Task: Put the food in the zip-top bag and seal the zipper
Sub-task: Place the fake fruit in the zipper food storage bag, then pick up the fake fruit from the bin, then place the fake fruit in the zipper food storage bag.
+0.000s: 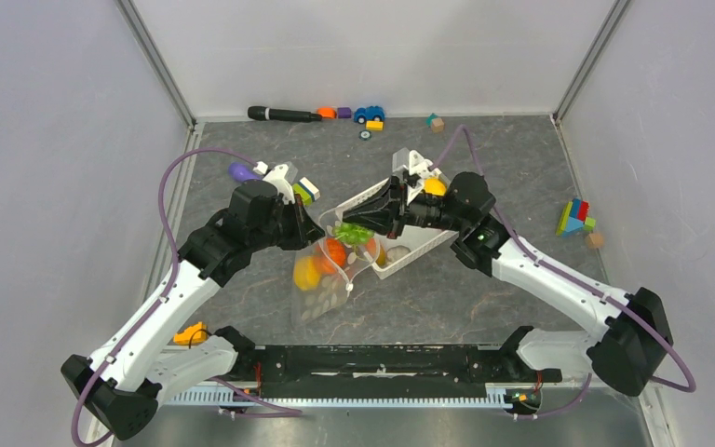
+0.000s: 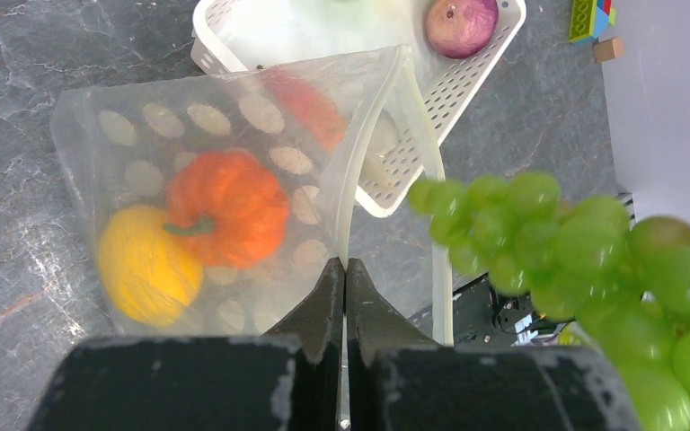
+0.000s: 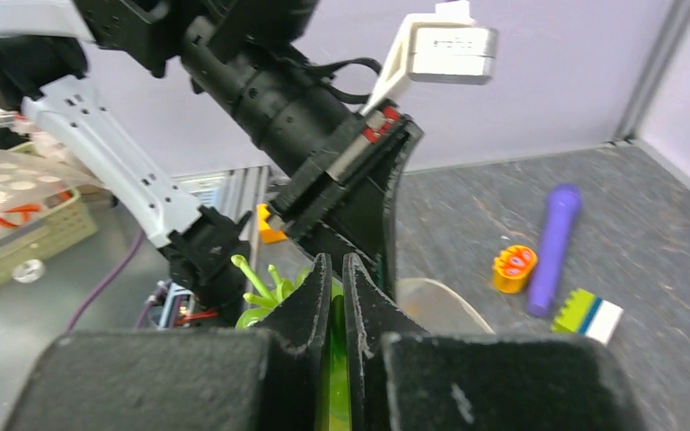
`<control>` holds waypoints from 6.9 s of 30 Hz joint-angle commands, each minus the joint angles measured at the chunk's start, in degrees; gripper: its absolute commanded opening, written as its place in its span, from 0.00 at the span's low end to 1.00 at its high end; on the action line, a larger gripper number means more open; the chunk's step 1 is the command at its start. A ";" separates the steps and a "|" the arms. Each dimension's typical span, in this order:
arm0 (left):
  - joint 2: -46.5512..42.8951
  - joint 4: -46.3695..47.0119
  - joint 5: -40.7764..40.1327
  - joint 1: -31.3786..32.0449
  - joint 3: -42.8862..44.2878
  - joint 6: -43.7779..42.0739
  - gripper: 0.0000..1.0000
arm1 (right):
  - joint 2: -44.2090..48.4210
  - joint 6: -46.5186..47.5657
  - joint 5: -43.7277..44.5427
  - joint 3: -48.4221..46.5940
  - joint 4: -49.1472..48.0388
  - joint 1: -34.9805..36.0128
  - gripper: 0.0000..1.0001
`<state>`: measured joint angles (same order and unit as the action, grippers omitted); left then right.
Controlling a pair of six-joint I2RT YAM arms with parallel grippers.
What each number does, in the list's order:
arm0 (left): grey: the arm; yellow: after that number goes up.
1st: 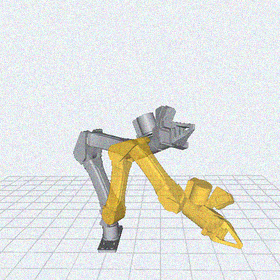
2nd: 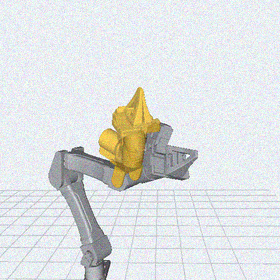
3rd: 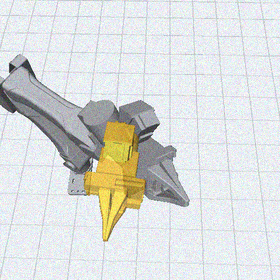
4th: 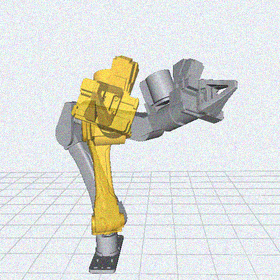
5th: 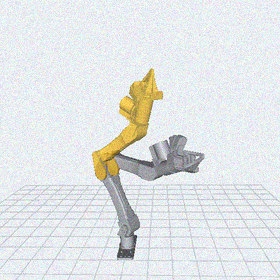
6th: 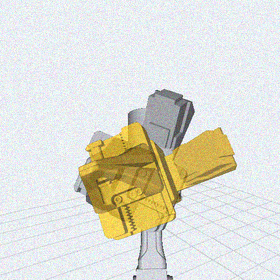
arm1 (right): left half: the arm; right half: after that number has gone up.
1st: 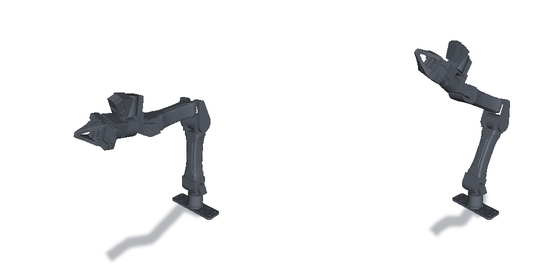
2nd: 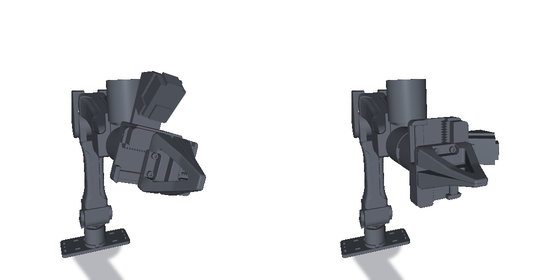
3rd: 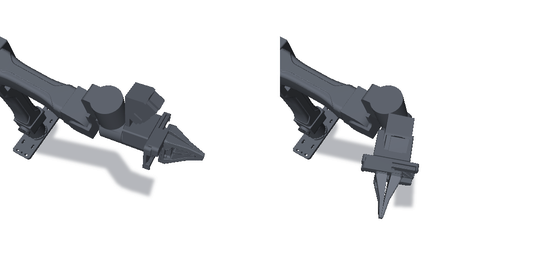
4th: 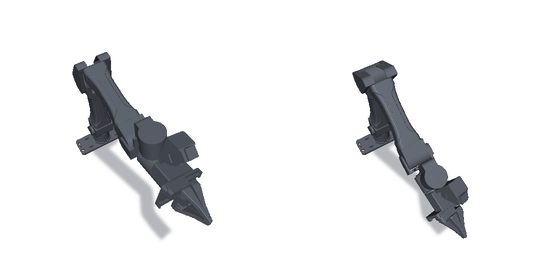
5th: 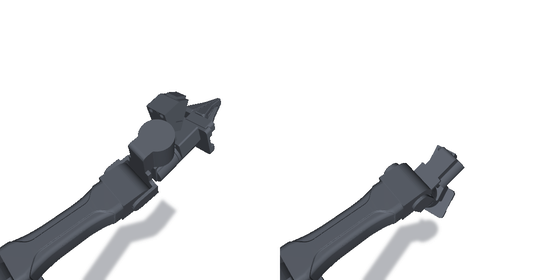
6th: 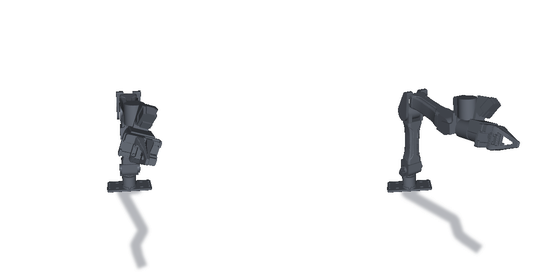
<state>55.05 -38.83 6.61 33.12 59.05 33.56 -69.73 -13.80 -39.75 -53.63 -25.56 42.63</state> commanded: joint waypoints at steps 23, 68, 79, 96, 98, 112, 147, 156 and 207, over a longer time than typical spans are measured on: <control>-2.18 2.35 2.71 -0.30 0.06 -2.24 0.02 | -9.13 -11.11 16.91 6.52 -9.57 2.00 0.00; -3.21 2.80 3.07 -0.35 0.02 -2.89 0.02 | -3.23 7.96 28.00 1.33 13.39 10.04 0.98; -3.27 2.49 1.51 -0.43 0.10 -2.77 0.02 | 5.78 6.38 41.08 2.15 17.83 4.73 0.98; -7.28 1.19 -6.31 -3.90 0.52 -2.14 0.02 | -11.24 4.48 32.94 -1.27 28.90 -5.90 0.98; -7.43 1.56 -5.63 -4.20 0.38 -2.23 0.02 | -14.23 4.77 31.90 -2.44 28.49 -5.89 0.98; -6.80 1.98 -4.02 -4.82 0.02 -2.16 0.02 | -30.95 5.99 32.49 -11.75 27.30 -5.04 0.92; -6.72 2.71 -0.91 -5.17 -0.34 -1.83 0.02 | -33.16 2.29 40.65 -12.57 33.25 -2.03 0.17; -6.40 3.27 1.26 -5.17 -0.51 -1.53 0.02 | -22.36 1.50 45.72 -7.37 26.51 -2.27 0.00; -6.36 3.77 3.50 -5.26 -0.76 -1.68 0.02 | -10.87 11.93 33.90 13.46 -23.86 13.88 0.03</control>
<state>49.04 -38.46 8.78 28.18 58.08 32.49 -79.85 -1.45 -5.08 -39.51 -48.86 56.40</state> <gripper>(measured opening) 0.022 0.464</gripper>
